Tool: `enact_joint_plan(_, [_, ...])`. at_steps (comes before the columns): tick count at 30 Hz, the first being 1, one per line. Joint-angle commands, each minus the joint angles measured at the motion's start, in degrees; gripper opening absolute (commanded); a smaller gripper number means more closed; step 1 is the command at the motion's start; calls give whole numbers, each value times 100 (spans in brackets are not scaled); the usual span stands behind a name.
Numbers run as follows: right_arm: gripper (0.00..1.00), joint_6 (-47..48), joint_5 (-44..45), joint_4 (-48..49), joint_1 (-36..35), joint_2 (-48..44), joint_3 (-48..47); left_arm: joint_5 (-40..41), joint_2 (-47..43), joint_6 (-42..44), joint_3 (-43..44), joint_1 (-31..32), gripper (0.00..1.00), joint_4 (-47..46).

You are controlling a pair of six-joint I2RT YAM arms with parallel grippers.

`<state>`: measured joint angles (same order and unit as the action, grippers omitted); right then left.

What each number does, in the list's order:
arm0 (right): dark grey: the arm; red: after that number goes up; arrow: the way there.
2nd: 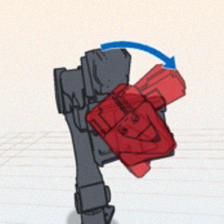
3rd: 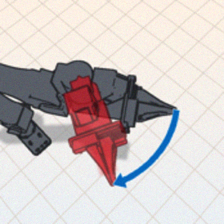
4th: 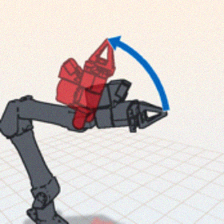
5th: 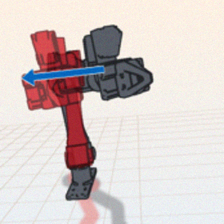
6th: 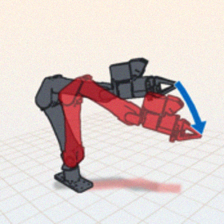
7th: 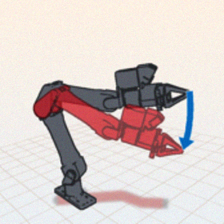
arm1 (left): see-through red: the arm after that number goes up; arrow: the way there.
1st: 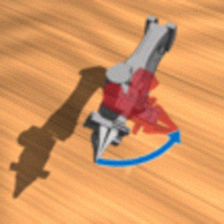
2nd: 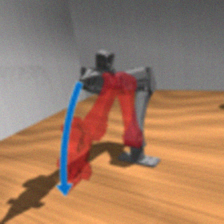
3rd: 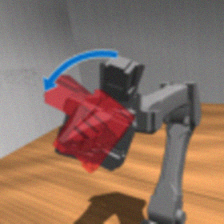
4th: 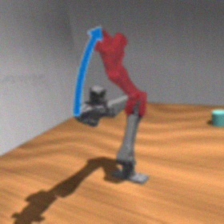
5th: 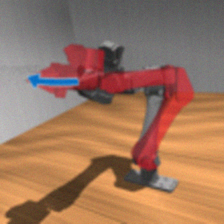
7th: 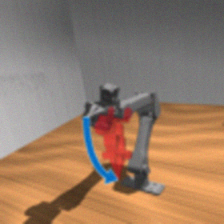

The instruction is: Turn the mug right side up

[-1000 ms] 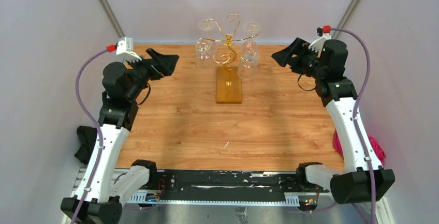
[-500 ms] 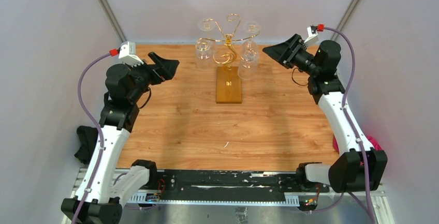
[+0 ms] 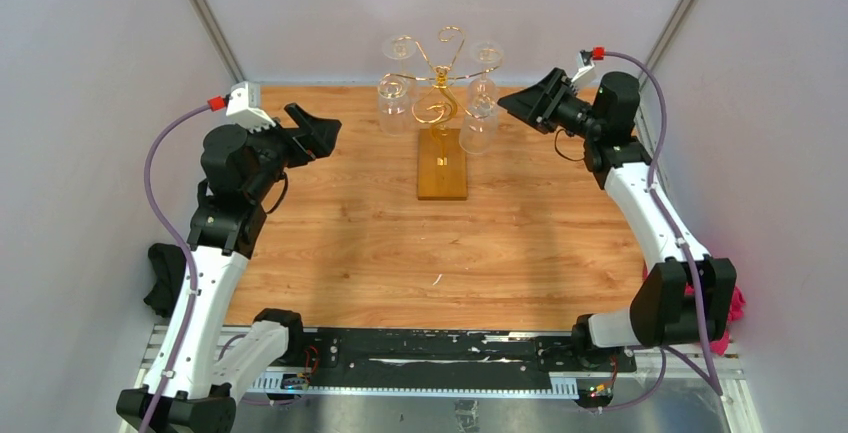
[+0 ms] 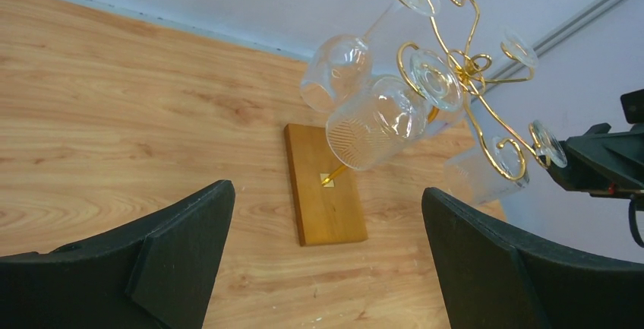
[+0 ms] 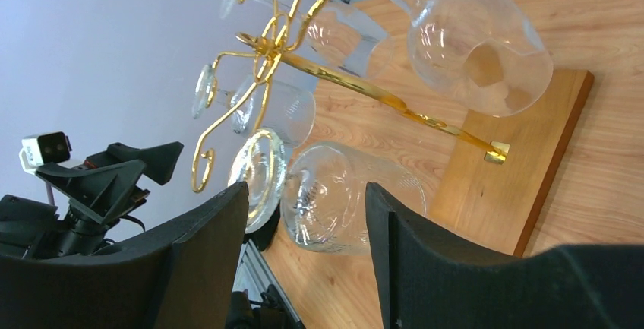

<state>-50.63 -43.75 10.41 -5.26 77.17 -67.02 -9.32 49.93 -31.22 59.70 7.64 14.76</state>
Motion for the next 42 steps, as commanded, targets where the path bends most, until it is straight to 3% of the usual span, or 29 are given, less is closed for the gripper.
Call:
enact_joint_plan(1, [62, 185, -286, -185, -158, 189, -209, 128, -17, 109, 29, 18, 100, 62])
enact_joint_plan(29, [42, -188, -356, -41, -348, 129, -474, 85, 34, -45, -213, 18, 100, -123])
enact_joint_plan(36, [31, -210, -336, -101, -396, 166, -540, 90, 7, -51, -225, 12, 100, -123])
enact_joint_plan(42, [14, -190, -349, -240, -406, 228, -601, 110, 12, -49, -231, 18, 100, -119])
